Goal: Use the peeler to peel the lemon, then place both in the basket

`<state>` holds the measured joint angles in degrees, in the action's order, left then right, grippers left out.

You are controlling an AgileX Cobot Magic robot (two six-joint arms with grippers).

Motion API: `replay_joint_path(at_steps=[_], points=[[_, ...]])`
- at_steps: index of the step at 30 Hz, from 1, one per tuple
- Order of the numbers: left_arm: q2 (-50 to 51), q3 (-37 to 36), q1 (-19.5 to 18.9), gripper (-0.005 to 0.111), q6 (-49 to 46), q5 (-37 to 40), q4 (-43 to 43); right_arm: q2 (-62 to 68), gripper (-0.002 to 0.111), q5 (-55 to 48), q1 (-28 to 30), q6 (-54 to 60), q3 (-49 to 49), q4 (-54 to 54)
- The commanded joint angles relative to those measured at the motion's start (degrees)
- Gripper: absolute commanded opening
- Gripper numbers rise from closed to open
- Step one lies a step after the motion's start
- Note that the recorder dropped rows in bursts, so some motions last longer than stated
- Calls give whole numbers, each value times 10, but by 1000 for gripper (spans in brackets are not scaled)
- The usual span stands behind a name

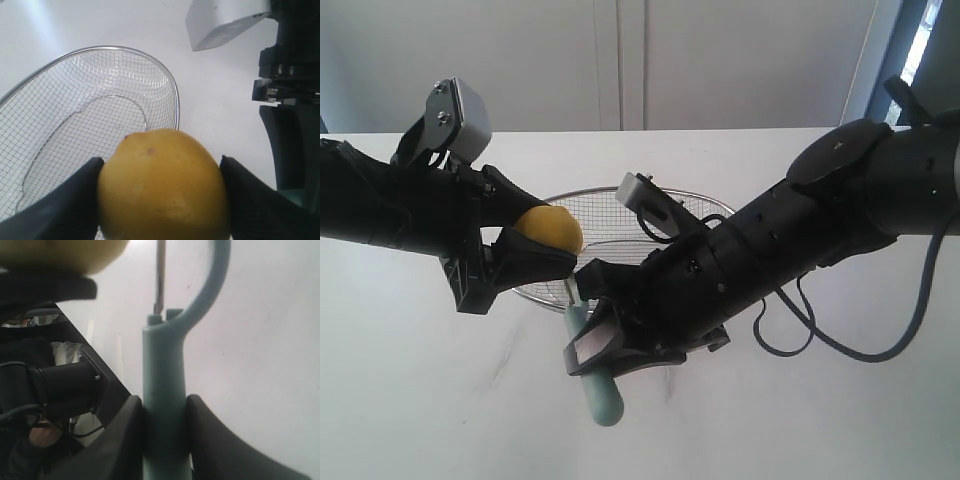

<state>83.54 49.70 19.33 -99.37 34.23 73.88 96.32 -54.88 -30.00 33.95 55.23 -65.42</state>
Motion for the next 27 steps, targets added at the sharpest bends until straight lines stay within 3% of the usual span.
replay_joint_path(at_steps=[1,10,27], points=[[-8,-1,4,0,-1,16,16,-2,0,-7,5,8,3,-6],[-8,-1,4,0,-1,16,16,-2,0,-34,37,8,17,-9],[-8,-1,4,0,-1,16,16,-2,0,-38,38,8,30,-8]])
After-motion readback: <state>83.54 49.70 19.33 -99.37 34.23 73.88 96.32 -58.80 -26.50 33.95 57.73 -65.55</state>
